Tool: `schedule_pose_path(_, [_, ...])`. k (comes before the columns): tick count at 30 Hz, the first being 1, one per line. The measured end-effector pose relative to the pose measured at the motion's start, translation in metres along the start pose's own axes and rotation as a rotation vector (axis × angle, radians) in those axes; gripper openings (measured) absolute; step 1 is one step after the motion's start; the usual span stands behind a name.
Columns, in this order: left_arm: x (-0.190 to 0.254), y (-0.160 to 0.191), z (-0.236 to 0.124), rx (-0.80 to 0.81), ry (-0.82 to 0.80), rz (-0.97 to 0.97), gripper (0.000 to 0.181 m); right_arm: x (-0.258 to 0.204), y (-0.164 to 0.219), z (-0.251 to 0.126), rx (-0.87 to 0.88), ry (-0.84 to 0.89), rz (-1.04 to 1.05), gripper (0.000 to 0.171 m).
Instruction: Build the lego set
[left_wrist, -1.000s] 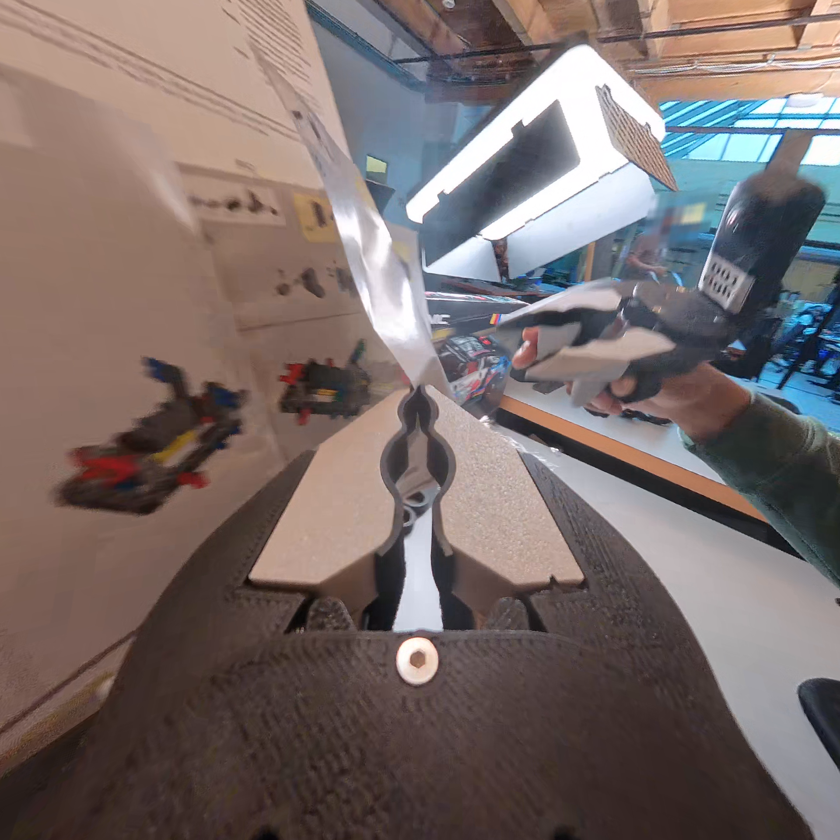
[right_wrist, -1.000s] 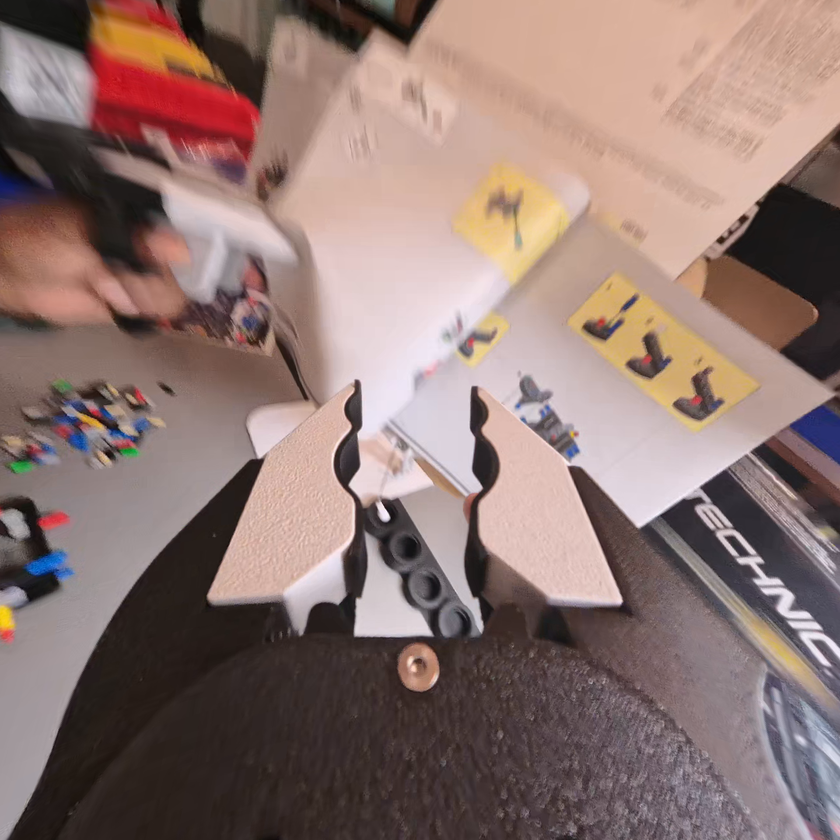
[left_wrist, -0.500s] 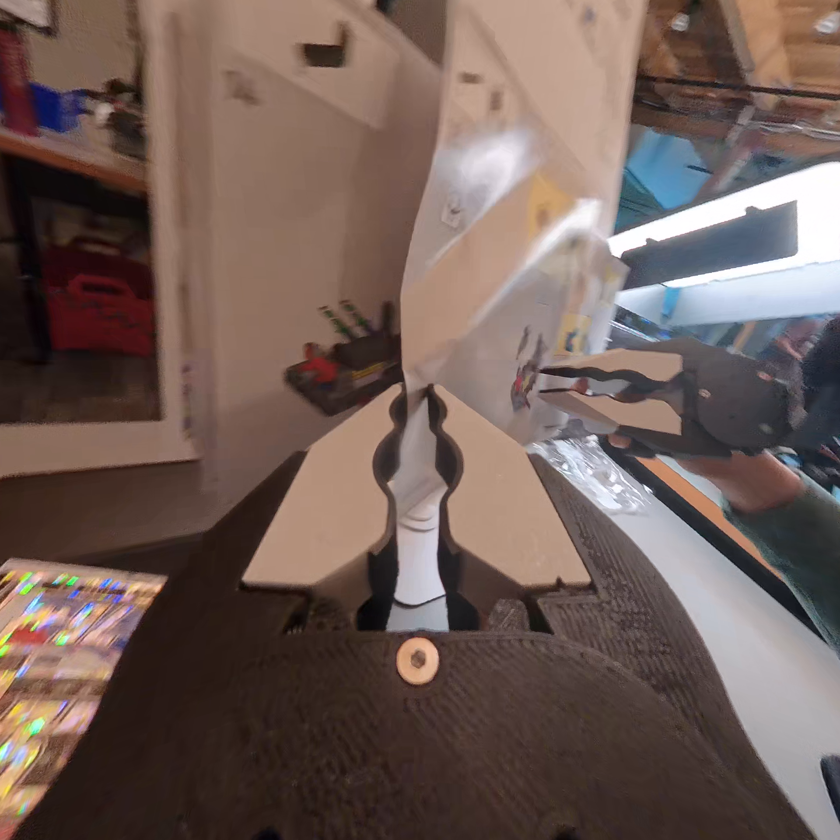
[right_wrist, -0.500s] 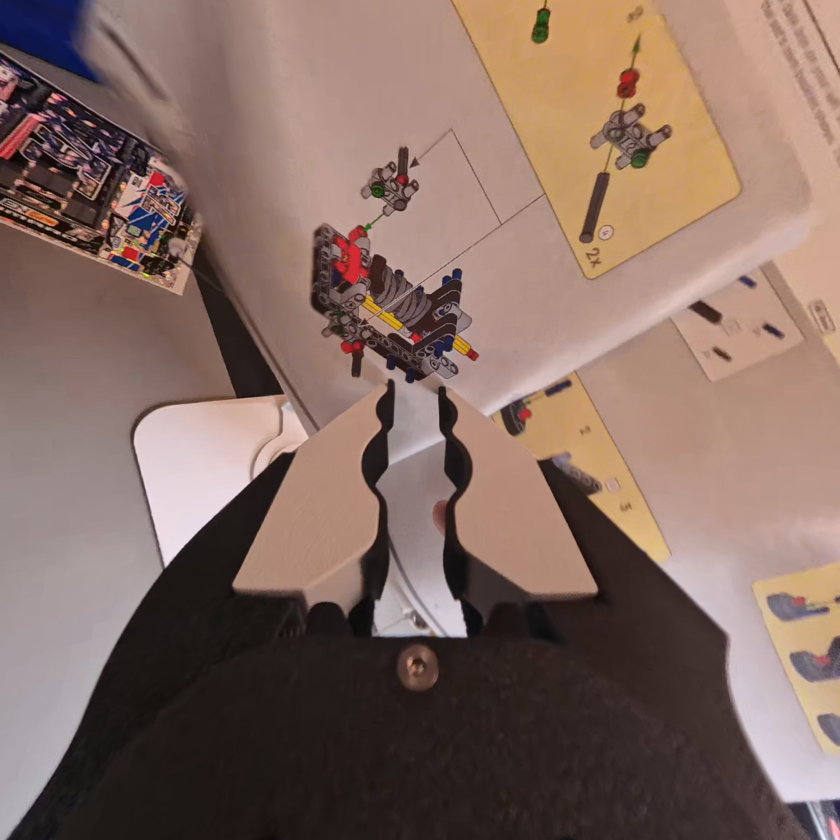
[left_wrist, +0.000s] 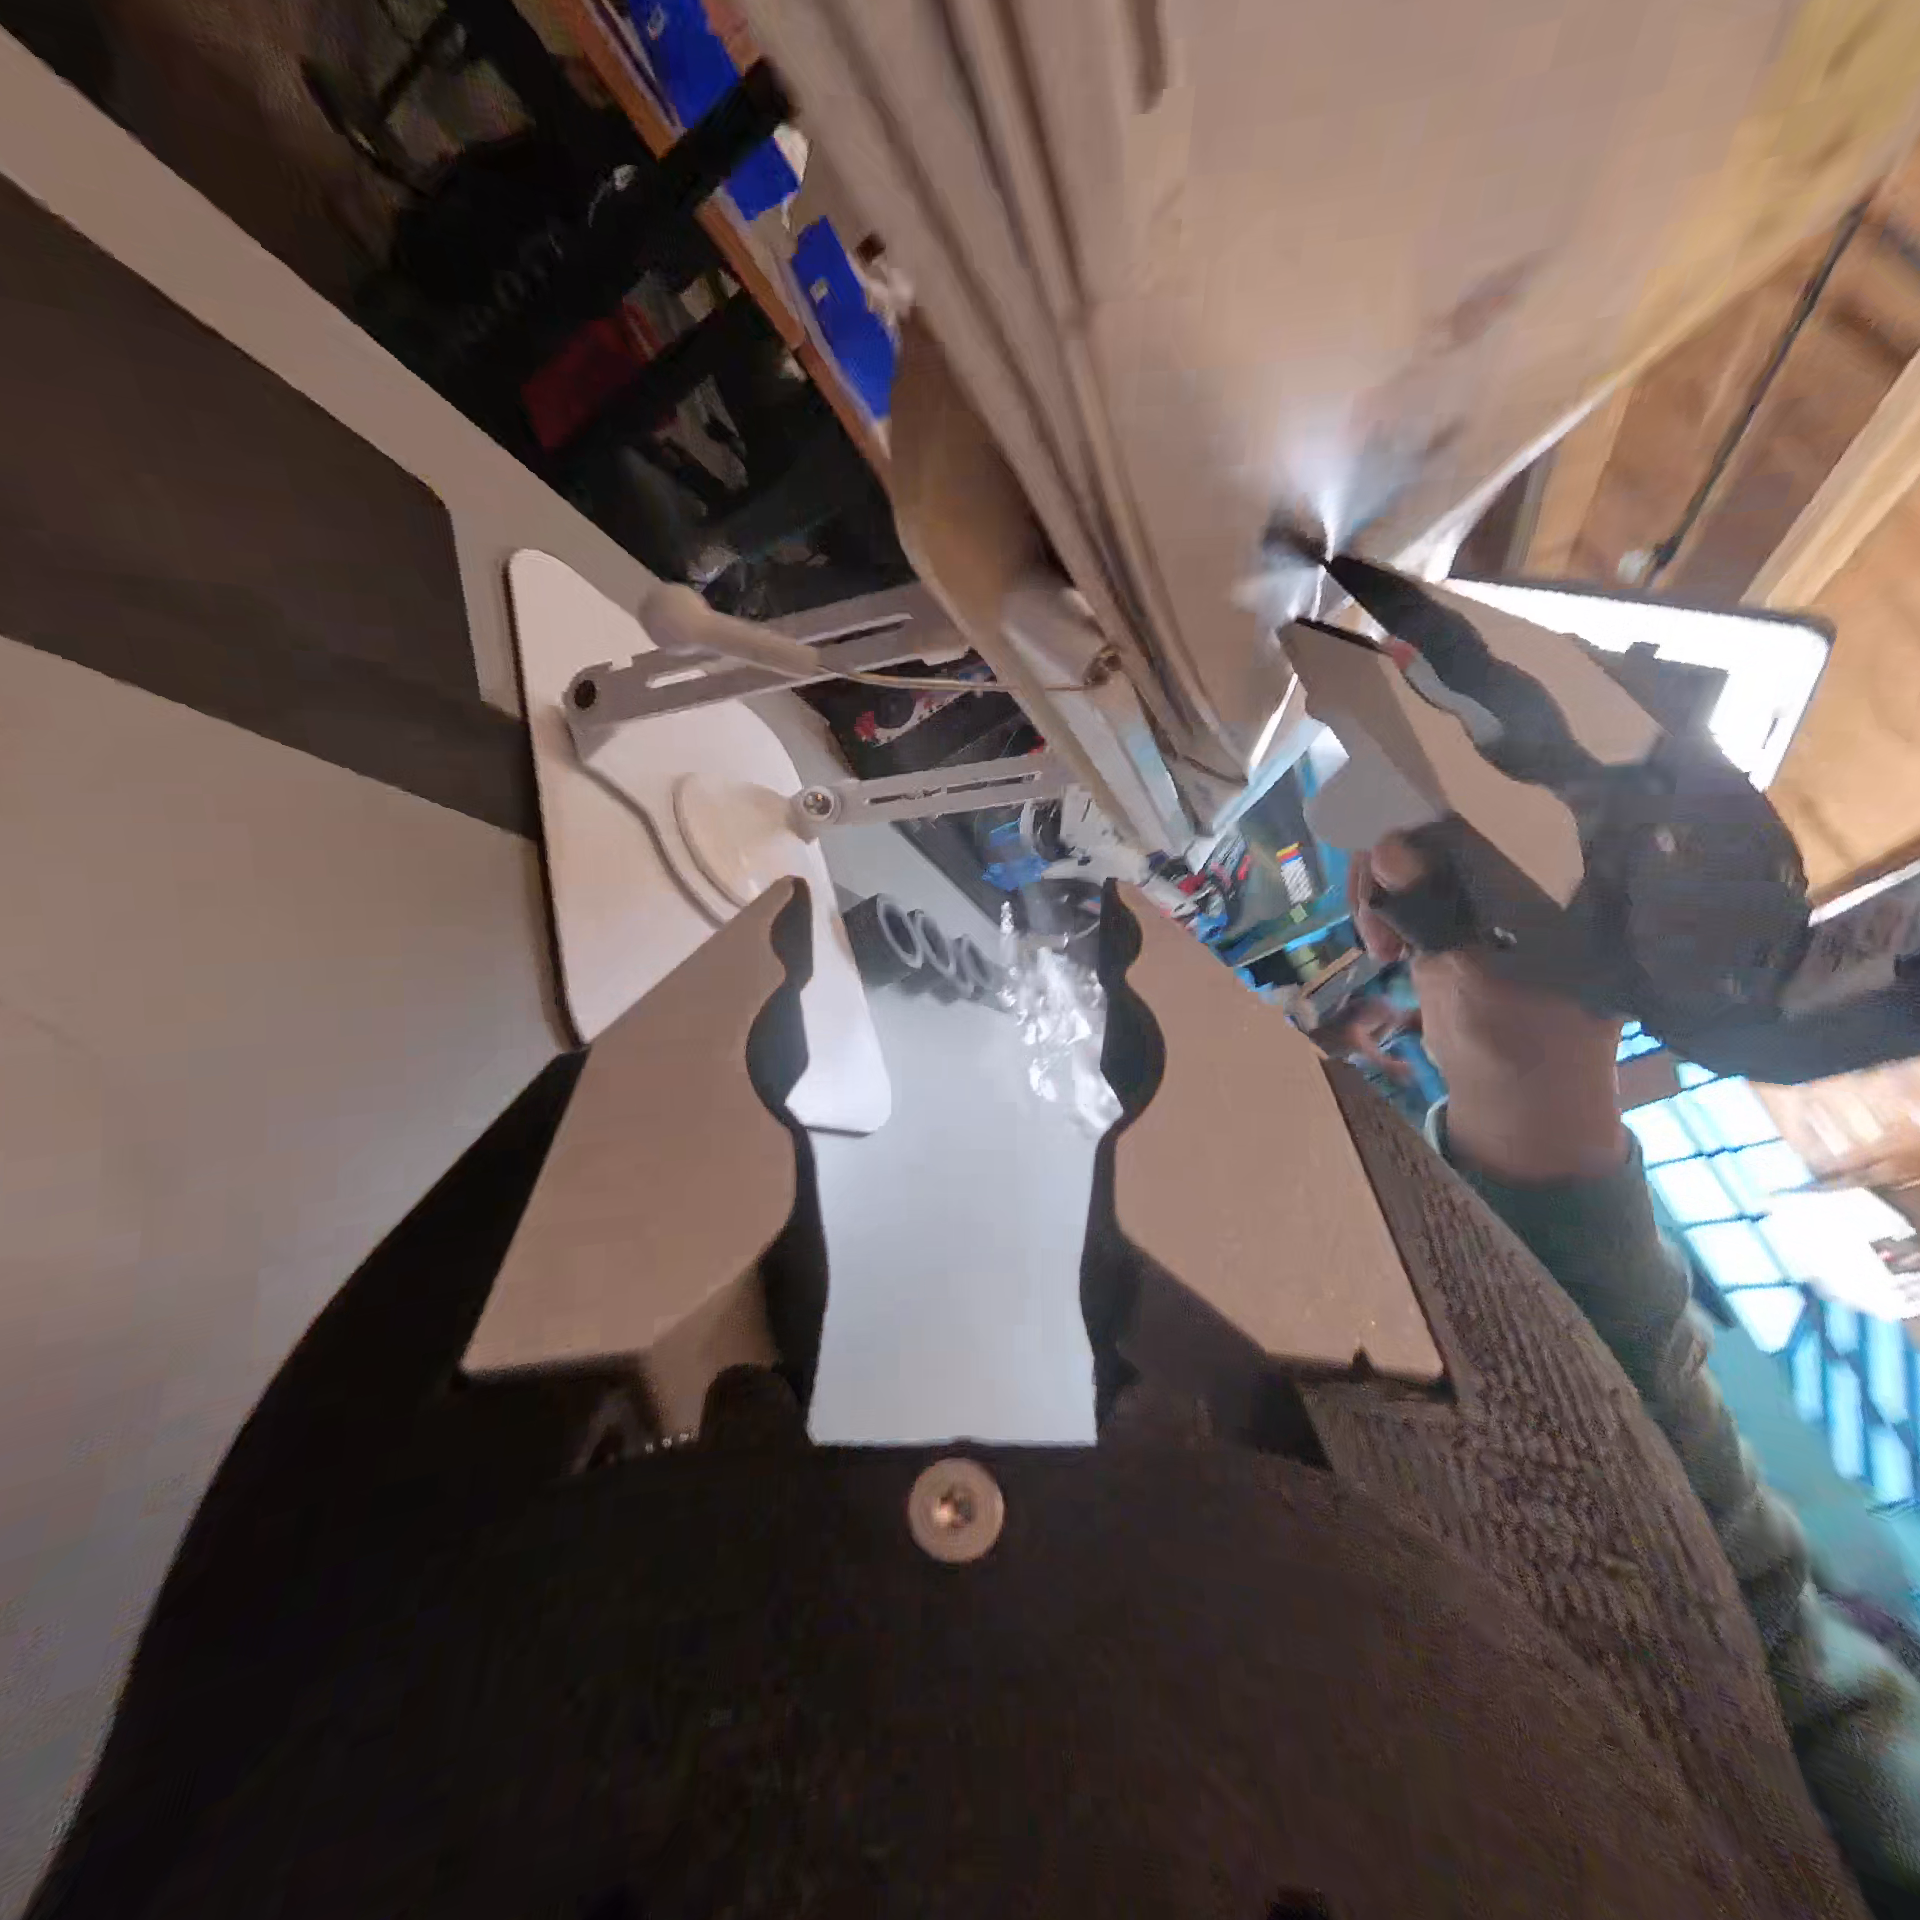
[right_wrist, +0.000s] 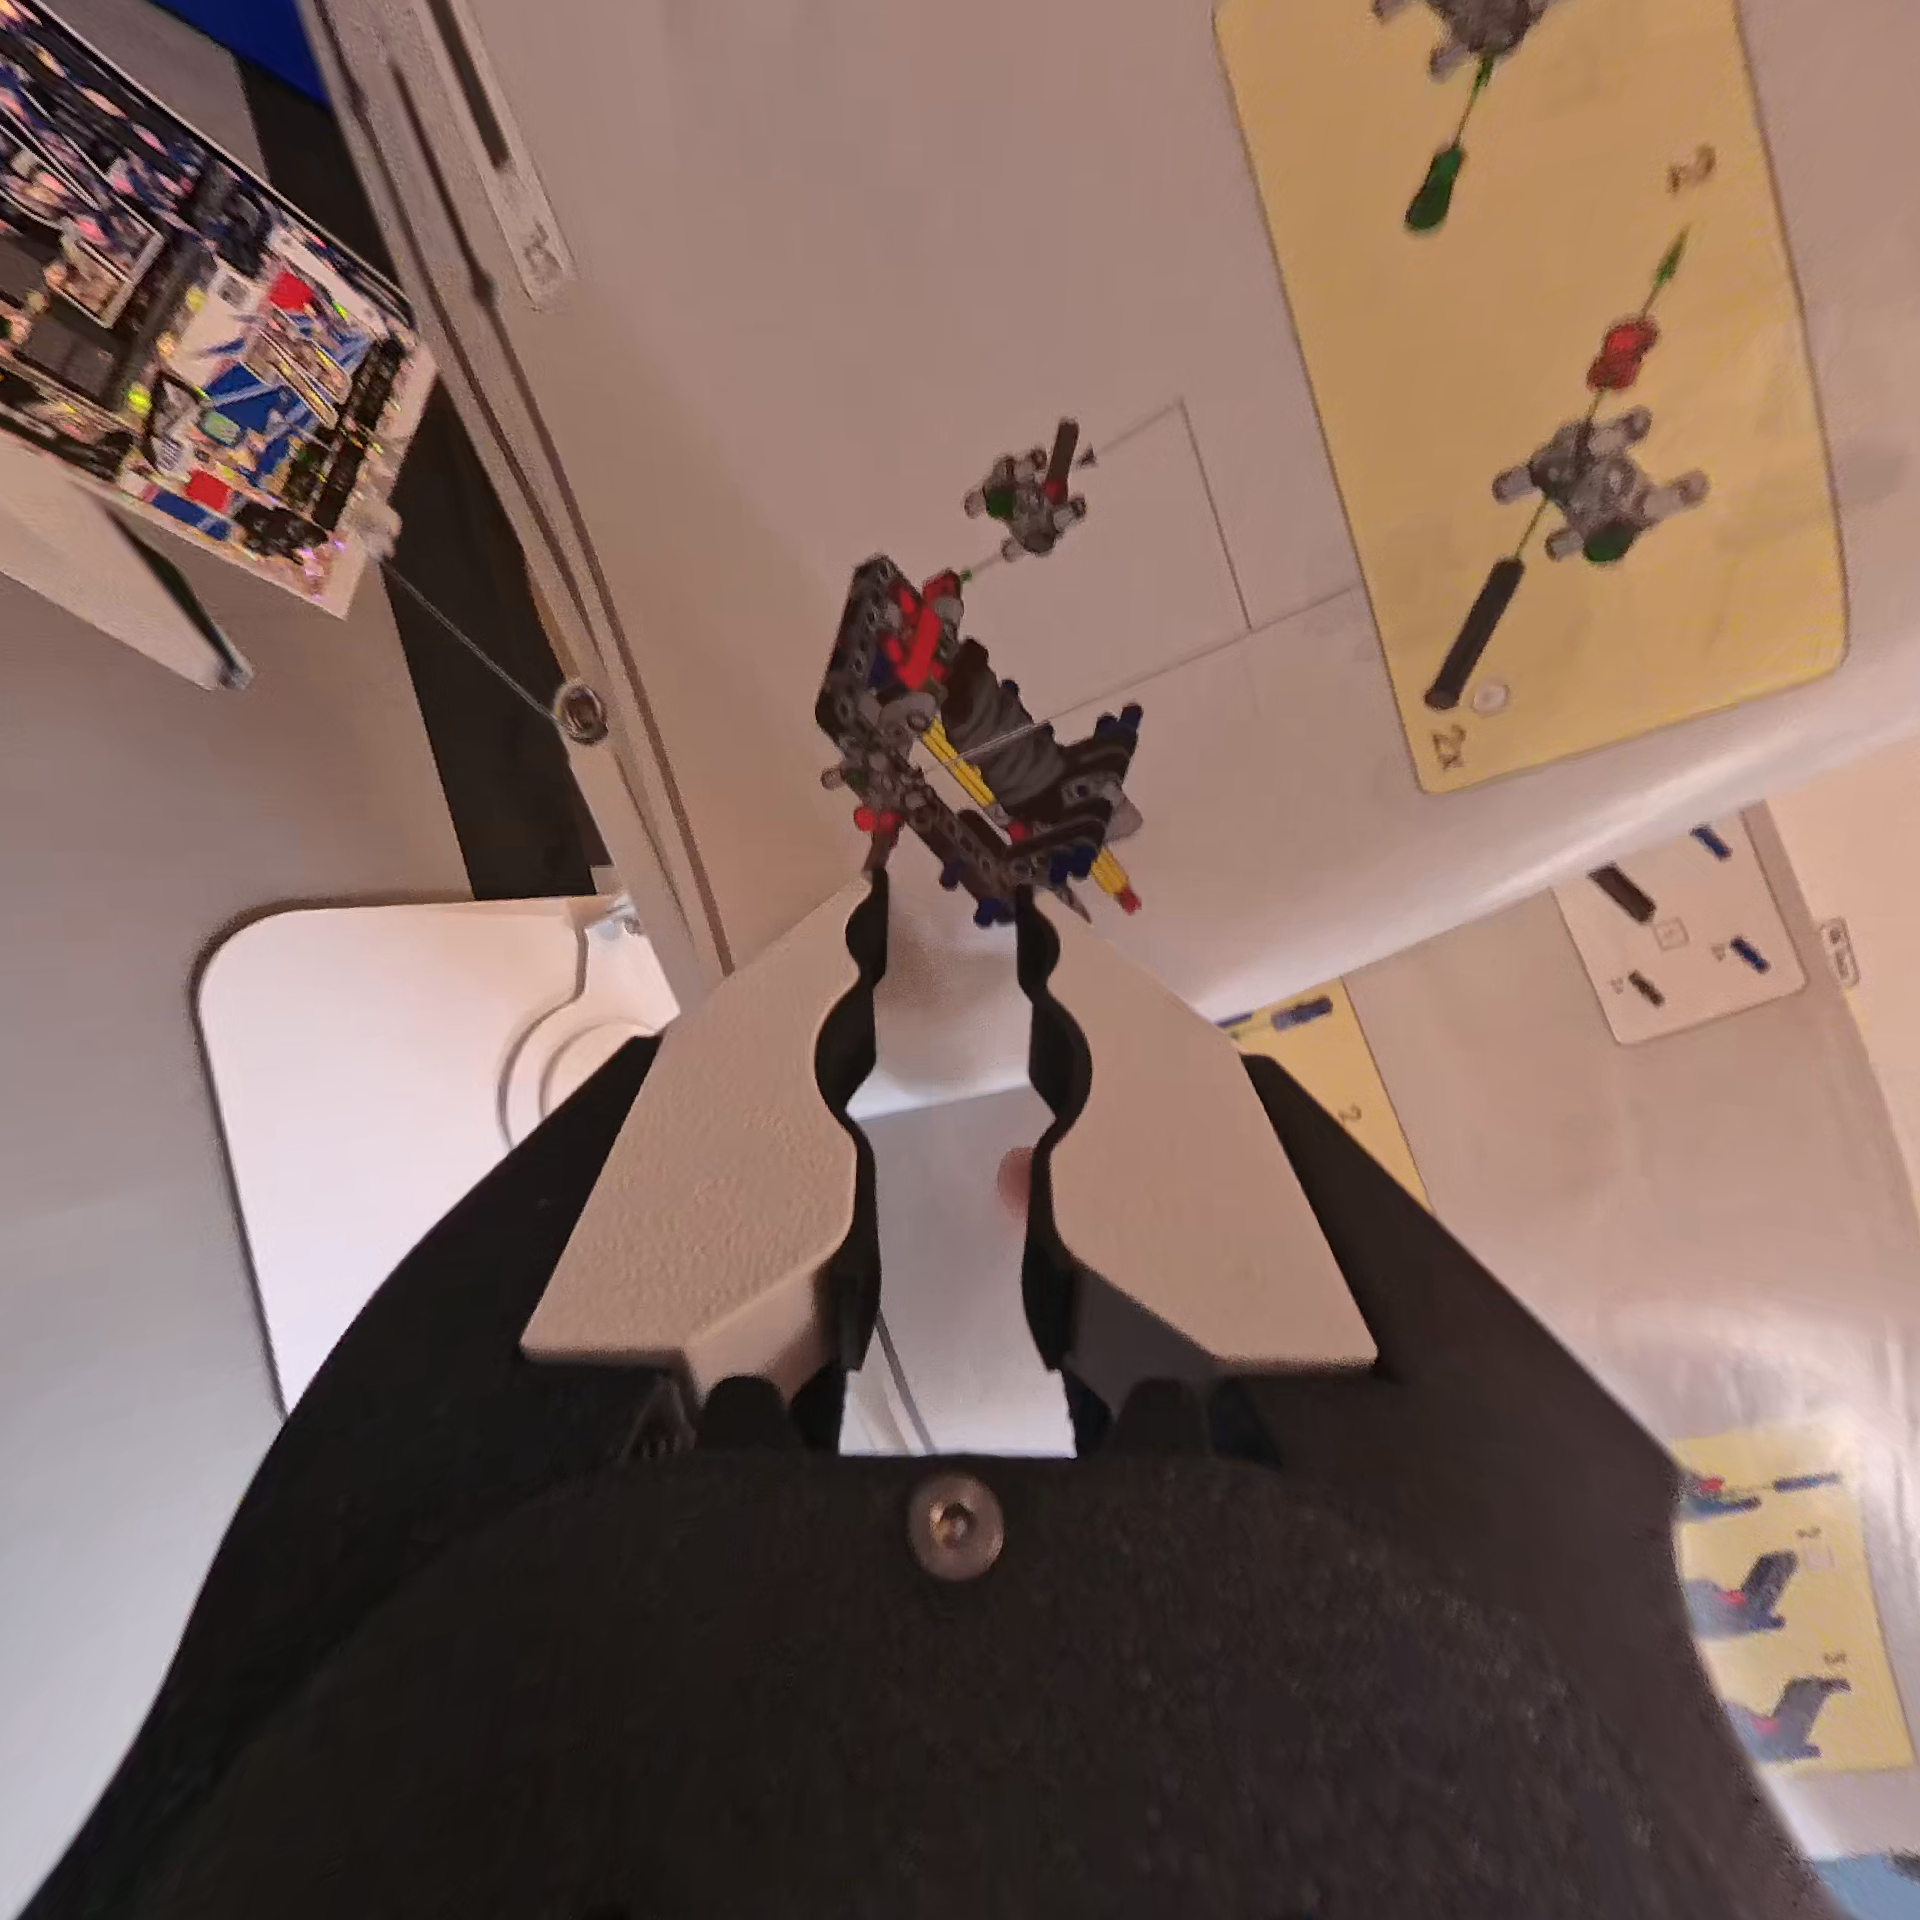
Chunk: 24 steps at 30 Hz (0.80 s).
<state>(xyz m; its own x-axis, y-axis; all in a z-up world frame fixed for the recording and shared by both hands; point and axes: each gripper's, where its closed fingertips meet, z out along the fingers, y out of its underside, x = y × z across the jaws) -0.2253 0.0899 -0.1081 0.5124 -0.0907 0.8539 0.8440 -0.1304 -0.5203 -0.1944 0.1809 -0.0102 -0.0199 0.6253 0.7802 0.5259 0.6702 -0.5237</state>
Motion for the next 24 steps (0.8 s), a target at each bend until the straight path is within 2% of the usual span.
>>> schedule_pose_path(3, [0.006,-0.011,0.009,0.115,0.091,-0.087,0.057,-0.006,-0.005,0.003,-0.002,-0.02,-0.022,0.025])
schedule_pose_path(6, [0.017,-0.033,0.008,0.221,0.071,0.014,0.053,-0.009,-0.005,0.007,-0.009,-0.027,-0.056,0.025])
schedule_pose_path(9, [0.015,-0.055,0.013,0.259,0.09,-0.066,0.049,-0.017,-0.007,0.005,0.019,-0.074,-0.023,0.027])
schedule_pose_path(11, [0.003,-0.066,0.016,0.264,0.045,-0.068,0.044,-0.019,-0.014,-0.006,0.092,-0.124,0.078,0.028])
schedule_pose_path(14, [0.0,-0.075,0.016,0.255,0.046,-0.072,0.041,0.01,-0.021,-0.034,0.267,-0.122,0.32,0.031])
schedule_pose_path(17, [-0.002,-0.081,0.015,0.262,0.028,-0.055,0.032,0.044,0.014,-0.036,0.227,-0.066,0.434,0.03])
schedule_pose_path(19, [-0.003,-0.083,0.013,0.273,0.024,-0.043,0.027,0.04,0.03,-0.026,0.157,-0.092,0.414,0.028])
schedule_pose_path(24, [-0.01,-0.082,0.004,0.307,0.021,-0.057,0.017,0.014,0.007,-0.007,0.092,-0.06,0.198,0.014])
